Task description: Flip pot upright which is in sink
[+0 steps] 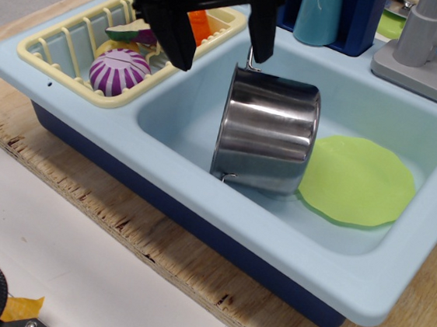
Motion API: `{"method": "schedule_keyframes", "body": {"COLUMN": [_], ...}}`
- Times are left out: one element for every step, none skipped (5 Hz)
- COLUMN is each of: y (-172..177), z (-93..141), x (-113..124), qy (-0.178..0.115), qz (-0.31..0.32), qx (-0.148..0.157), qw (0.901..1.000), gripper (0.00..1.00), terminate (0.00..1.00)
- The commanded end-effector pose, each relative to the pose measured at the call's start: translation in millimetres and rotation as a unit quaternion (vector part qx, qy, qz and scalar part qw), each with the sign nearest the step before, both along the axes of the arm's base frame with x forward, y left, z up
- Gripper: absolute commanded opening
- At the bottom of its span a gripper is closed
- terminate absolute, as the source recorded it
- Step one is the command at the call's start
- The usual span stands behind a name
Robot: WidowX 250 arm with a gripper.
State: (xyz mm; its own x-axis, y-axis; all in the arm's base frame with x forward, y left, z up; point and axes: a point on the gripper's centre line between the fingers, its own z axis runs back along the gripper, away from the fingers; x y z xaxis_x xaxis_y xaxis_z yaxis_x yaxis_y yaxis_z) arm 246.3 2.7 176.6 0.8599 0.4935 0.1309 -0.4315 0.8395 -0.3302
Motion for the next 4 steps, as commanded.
{"method": "schedule_keyframes", "body": {"y": [7.0,8.1,6.2,-0.2], "z": [-1.2,-13.4,-20.3,-27.4], "x": [-4.0,-7.1,-5.8,-1.0], "qy": [-0.028,-0.066,-0.089,-0.108], "qz": [0.017,0.024,0.023,0.013], "qx": [-0.056,-0.108,-0.133,-0.156], "qw": [0.9979,0.9916,0.9868,0.9817], "gripper": [1.0,1.0,1.0,1.0], "terminate": [0.0,0.0,0.0,0.0]}}
